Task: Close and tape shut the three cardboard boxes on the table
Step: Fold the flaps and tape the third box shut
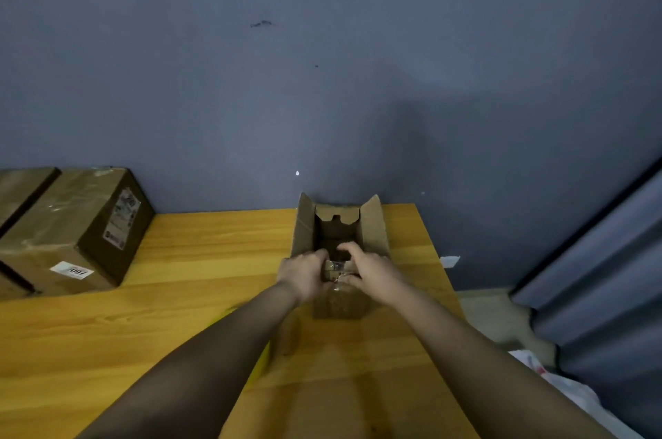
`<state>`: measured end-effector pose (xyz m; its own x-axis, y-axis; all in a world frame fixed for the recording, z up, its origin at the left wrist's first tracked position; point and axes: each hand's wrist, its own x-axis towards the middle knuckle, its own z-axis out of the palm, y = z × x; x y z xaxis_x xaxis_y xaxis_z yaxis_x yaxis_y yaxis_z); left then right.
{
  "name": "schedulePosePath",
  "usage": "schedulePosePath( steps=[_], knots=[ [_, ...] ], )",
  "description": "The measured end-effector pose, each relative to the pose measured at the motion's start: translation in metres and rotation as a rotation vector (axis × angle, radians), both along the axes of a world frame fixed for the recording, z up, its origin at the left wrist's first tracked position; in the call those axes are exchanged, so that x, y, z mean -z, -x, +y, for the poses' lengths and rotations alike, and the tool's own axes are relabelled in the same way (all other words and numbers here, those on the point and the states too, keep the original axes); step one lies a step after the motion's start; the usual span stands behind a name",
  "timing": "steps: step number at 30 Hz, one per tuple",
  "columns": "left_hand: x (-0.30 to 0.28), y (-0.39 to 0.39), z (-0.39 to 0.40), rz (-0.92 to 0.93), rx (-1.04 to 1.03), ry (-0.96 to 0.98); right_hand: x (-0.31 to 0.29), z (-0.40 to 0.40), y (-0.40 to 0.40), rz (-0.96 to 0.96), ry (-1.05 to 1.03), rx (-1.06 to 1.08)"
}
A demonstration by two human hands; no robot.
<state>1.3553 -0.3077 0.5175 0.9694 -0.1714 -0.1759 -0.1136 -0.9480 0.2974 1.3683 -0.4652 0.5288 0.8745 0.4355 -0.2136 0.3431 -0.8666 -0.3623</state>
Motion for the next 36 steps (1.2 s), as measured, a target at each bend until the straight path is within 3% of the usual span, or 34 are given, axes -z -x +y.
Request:
schedulePosePath(
  steps=[8,12,17,22,28,36],
  knots=[
    [-0.006,0.004,0.0,0.002,0.061,-0.192,0.004,0.006,0.003,-0.112,0.146,-0.097],
    [-0.002,0.01,0.002,-0.022,0.037,-0.089,0.002,0.004,0.001,-0.153,0.163,-0.123],
    [-0.005,0.02,0.012,-0.261,0.016,0.036,-0.001,-0.002,0.01,-0.248,0.1,-0.055],
    [0.001,0.044,0.008,-0.529,0.168,-0.157,0.02,-0.013,0.037,-0.588,0.039,-0.07],
    [0.031,0.081,-0.01,-0.302,0.18,-0.52,0.043,-0.013,0.06,-0.525,0.281,-0.157],
    [0.038,0.077,-0.017,-0.24,0.146,-0.629,0.059,0.001,0.059,-0.532,0.399,-0.143]
  ],
)
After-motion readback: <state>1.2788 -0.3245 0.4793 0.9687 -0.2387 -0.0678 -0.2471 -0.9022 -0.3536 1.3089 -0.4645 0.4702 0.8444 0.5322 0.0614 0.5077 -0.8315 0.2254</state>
